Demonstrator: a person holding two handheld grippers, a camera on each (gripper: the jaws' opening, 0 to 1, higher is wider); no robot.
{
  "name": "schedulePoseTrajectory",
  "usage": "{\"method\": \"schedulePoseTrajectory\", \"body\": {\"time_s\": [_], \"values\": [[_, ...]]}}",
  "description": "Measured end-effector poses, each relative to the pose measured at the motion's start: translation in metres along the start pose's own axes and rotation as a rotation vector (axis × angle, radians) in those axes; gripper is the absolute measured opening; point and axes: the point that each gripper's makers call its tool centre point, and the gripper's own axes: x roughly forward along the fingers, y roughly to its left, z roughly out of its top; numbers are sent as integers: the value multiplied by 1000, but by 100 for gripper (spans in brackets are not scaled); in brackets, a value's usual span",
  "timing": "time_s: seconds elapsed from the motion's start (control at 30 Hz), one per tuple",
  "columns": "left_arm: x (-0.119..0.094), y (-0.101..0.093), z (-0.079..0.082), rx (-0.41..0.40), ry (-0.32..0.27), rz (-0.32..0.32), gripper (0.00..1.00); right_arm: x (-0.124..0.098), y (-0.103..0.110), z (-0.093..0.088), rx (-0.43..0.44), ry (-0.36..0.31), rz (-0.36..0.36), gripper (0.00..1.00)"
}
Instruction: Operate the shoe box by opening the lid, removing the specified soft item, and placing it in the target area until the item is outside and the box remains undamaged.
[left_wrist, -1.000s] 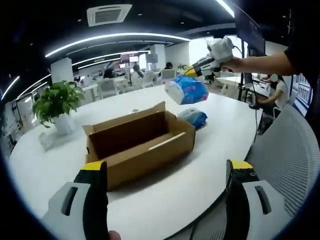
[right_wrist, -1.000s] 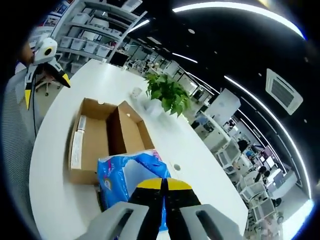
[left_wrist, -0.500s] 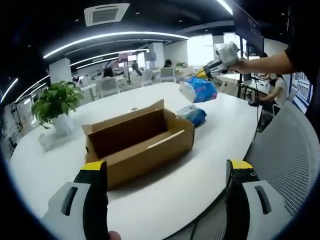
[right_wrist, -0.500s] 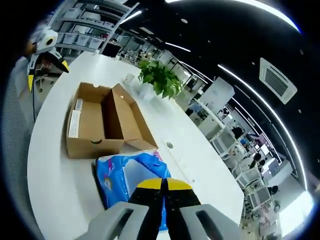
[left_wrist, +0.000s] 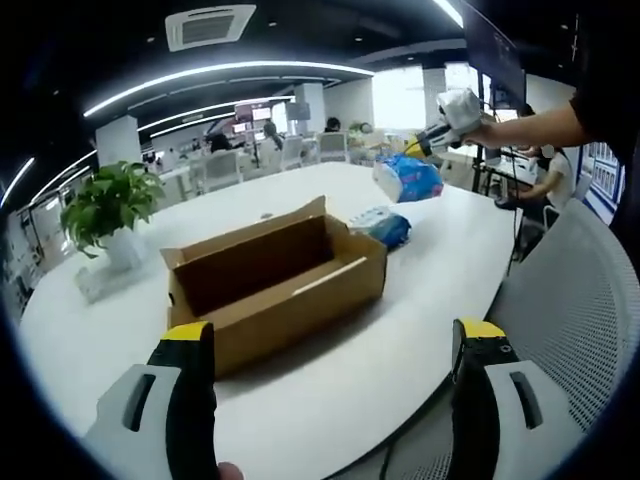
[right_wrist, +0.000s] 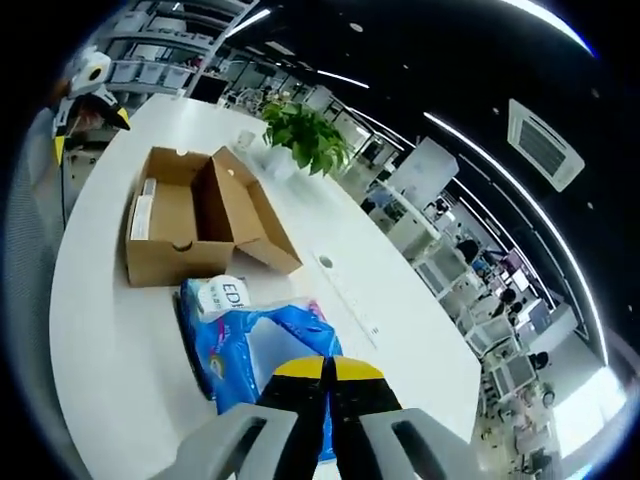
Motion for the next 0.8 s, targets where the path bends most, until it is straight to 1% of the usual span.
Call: {"method": "schedulePoseTrajectory", "body": {"time_s": [0.4, 0.67, 0.8], "values": [[1, -1, -2, 5, 10, -1, 99, -8, -2, -38, 26, 65, -3, 0], [1, -1, -3, 7, 17, -6, 98, -8, 4, -65, 30, 116, 8, 0], [1, -1, -4, 9, 22, -3, 98, -6, 8, -77, 48, 137, 18, 0]]}}
